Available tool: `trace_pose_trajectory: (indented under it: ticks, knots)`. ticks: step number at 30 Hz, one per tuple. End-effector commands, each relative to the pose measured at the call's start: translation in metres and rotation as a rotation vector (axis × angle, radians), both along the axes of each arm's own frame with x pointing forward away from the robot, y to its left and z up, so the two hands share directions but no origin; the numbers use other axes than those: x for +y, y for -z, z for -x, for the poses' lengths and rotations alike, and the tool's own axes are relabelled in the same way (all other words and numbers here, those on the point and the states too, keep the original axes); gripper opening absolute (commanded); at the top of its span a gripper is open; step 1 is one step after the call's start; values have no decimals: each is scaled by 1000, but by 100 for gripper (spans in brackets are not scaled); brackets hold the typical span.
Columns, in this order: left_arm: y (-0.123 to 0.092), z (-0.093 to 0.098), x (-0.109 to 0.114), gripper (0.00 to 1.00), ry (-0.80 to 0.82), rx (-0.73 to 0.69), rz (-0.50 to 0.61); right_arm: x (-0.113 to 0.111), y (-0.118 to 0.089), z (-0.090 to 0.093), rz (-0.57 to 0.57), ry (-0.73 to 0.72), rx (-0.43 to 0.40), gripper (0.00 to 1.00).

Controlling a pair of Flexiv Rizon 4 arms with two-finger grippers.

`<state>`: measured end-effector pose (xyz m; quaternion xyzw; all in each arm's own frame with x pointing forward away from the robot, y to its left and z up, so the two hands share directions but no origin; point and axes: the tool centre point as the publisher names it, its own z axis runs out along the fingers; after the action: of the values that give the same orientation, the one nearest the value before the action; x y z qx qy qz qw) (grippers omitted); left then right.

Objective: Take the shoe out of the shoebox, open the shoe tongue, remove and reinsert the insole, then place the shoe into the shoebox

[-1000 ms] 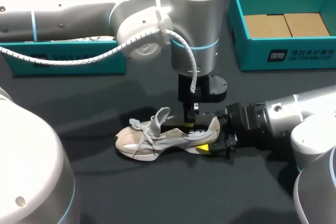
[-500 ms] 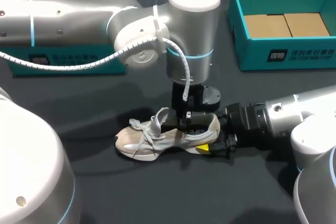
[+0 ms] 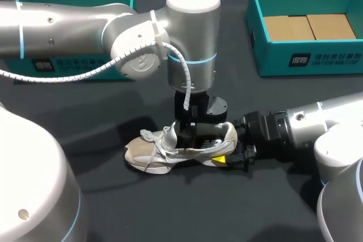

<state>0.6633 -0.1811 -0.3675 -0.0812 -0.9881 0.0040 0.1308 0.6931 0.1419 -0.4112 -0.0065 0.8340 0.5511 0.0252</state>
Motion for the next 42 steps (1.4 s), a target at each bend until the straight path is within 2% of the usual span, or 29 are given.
trace_pose_trajectory:
  ticks: [1,14,15,21,28,42]
  knots:
    - [11,4,-1,40,-10,-25,12,0,-1,1,5,1,0,0]
    - [41,-4,-14,38,-88,-168,13,0,-1,1,5,1,0,0]
    - [43,-5,-14,35,-100,-183,17,0,-1,1,5,1,0,0]
    - [45,-14,-16,0,-139,-229,20,0,-1,1,5,1,0,0]
    - [36,-24,-11,0,-165,-219,39,0,-1,1,5,1,0,0]
    - [5,-22,3,0,-172,-120,151,0,-1,1,5,1,0,0]
